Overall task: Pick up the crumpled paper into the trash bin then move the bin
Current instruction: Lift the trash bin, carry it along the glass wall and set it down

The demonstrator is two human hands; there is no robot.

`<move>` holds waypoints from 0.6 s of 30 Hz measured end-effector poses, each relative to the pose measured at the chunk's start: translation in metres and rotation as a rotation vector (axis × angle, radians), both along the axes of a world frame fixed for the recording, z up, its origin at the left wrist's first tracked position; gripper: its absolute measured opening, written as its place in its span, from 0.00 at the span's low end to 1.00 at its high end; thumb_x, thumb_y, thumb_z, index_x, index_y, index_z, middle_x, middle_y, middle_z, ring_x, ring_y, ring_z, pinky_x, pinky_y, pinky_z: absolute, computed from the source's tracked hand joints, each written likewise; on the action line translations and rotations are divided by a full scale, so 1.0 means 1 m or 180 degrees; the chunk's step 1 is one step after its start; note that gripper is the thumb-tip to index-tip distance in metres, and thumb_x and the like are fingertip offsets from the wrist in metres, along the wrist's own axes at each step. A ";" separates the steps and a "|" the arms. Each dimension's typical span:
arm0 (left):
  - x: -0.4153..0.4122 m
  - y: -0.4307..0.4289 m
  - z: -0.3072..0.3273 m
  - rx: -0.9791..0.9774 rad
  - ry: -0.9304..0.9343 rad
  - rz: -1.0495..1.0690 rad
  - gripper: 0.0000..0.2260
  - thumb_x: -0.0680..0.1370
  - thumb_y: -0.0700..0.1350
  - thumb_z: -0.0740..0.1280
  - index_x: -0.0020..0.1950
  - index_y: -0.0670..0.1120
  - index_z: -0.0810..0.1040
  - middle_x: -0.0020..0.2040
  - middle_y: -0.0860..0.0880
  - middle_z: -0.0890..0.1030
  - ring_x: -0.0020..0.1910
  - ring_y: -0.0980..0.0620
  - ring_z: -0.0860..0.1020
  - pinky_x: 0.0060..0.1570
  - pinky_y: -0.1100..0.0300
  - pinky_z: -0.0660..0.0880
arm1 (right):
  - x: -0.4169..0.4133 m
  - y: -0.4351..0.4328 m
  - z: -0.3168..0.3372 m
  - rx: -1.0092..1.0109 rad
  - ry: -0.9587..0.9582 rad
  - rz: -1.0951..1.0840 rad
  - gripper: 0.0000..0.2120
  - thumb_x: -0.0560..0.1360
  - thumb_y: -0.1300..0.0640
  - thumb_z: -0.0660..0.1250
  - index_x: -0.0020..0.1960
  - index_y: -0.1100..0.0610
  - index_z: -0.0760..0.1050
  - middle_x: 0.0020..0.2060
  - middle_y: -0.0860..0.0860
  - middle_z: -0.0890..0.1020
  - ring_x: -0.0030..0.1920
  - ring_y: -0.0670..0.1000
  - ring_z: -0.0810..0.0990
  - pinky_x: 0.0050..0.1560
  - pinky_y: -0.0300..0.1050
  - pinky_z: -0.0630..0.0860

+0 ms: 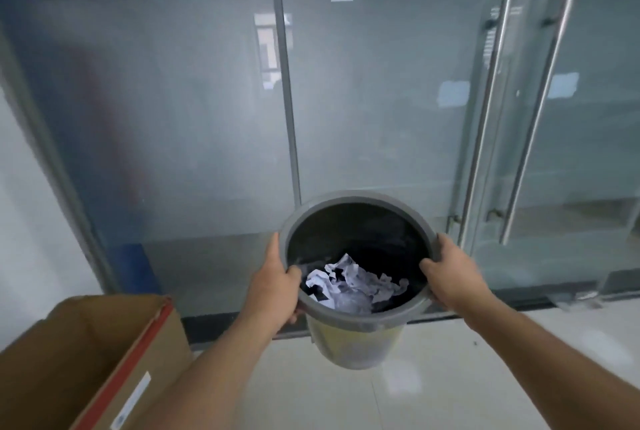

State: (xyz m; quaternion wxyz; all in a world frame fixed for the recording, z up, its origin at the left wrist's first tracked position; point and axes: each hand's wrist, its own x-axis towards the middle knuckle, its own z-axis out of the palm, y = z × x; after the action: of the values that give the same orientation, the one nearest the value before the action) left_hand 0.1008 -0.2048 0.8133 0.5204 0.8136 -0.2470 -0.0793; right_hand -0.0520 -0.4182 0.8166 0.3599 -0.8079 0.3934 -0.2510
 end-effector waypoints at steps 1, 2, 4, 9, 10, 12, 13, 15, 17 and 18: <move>-0.004 0.005 0.022 -0.0050 -0.0070 0.0021 0.25 0.79 0.41 0.58 0.70 0.66 0.60 0.41 0.44 0.83 0.21 0.52 0.76 0.20 0.62 0.73 | 0.000 0.002 0.020 -0.0023 -0.0066 0.0043 0.14 0.74 0.59 0.61 0.59 0.54 0.69 0.45 0.60 0.81 0.42 0.64 0.81 0.41 0.58 0.81; -0.009 0.010 0.040 -0.0077 -0.0118 0.0037 0.25 0.79 0.41 0.58 0.70 0.66 0.60 0.42 0.43 0.82 0.21 0.53 0.76 0.20 0.62 0.73 | -0.001 0.005 0.036 -0.0035 -0.0122 0.0073 0.13 0.74 0.59 0.61 0.58 0.54 0.69 0.41 0.59 0.81 0.38 0.62 0.81 0.35 0.53 0.79; -0.017 0.021 0.066 -0.0119 -0.0184 0.0045 0.24 0.80 0.40 0.58 0.70 0.63 0.61 0.43 0.42 0.82 0.23 0.52 0.75 0.20 0.61 0.73 | -0.003 0.012 0.056 -0.0025 -0.0234 0.0115 0.12 0.74 0.60 0.61 0.57 0.53 0.69 0.37 0.58 0.80 0.33 0.58 0.79 0.28 0.45 0.73; -0.026 0.038 0.092 -0.0036 -0.0276 0.0086 0.25 0.81 0.41 0.58 0.75 0.60 0.58 0.46 0.41 0.82 0.26 0.50 0.76 0.22 0.60 0.74 | -0.012 0.031 0.073 0.0073 -0.0365 0.0133 0.10 0.74 0.60 0.61 0.55 0.53 0.71 0.36 0.59 0.80 0.28 0.57 0.79 0.20 0.41 0.70; -0.027 0.038 0.095 -0.0039 -0.0282 0.0075 0.25 0.81 0.41 0.58 0.75 0.59 0.58 0.46 0.42 0.82 0.26 0.50 0.76 0.23 0.60 0.74 | -0.015 0.033 0.075 0.0085 -0.0380 0.0129 0.10 0.74 0.60 0.61 0.55 0.54 0.71 0.36 0.60 0.80 0.28 0.57 0.78 0.20 0.40 0.69; -0.030 0.035 0.098 -0.0072 -0.0275 0.0006 0.25 0.81 0.41 0.59 0.75 0.59 0.58 0.45 0.42 0.82 0.27 0.49 0.76 0.23 0.60 0.74 | -0.024 0.033 0.078 0.0106 -0.0418 0.0082 0.10 0.74 0.60 0.61 0.55 0.54 0.71 0.36 0.60 0.80 0.27 0.57 0.77 0.20 0.40 0.69; -0.032 0.031 0.099 -0.0087 -0.0261 -0.0048 0.25 0.81 0.41 0.59 0.75 0.60 0.58 0.45 0.42 0.82 0.26 0.49 0.76 0.22 0.61 0.73 | -0.030 0.031 0.079 0.0108 -0.0418 0.0031 0.10 0.74 0.60 0.60 0.55 0.54 0.71 0.36 0.60 0.80 0.27 0.56 0.77 0.20 0.39 0.69; -0.037 0.019 0.098 -0.0116 -0.0233 -0.0208 0.26 0.80 0.42 0.59 0.75 0.61 0.58 0.46 0.42 0.82 0.24 0.51 0.76 0.21 0.62 0.72 | -0.047 0.025 0.082 0.0092 -0.0388 -0.0121 0.09 0.74 0.60 0.60 0.54 0.55 0.70 0.36 0.60 0.80 0.25 0.56 0.76 0.19 0.39 0.69; -0.044 0.000 0.096 -0.0141 -0.0202 -0.0377 0.26 0.80 0.42 0.59 0.75 0.61 0.58 0.46 0.42 0.82 0.22 0.52 0.76 0.20 0.62 0.72 | -0.070 0.019 0.084 0.0078 -0.0394 -0.0310 0.08 0.74 0.61 0.60 0.53 0.54 0.69 0.35 0.60 0.80 0.25 0.56 0.77 0.19 0.40 0.71; -0.048 -0.012 0.095 -0.0148 -0.0194 -0.0460 0.27 0.79 0.42 0.59 0.75 0.61 0.57 0.46 0.42 0.82 0.22 0.51 0.76 0.20 0.61 0.72 | -0.083 0.015 0.084 0.0064 -0.0401 -0.0412 0.09 0.74 0.60 0.60 0.53 0.53 0.70 0.36 0.60 0.81 0.26 0.57 0.79 0.21 0.42 0.73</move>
State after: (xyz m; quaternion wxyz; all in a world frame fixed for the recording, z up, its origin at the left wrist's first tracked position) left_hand 0.0527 -0.2169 0.9082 0.5243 0.7834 -0.3225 -0.0862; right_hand -0.1345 -0.4028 0.9006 0.3752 -0.7597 0.4239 -0.3201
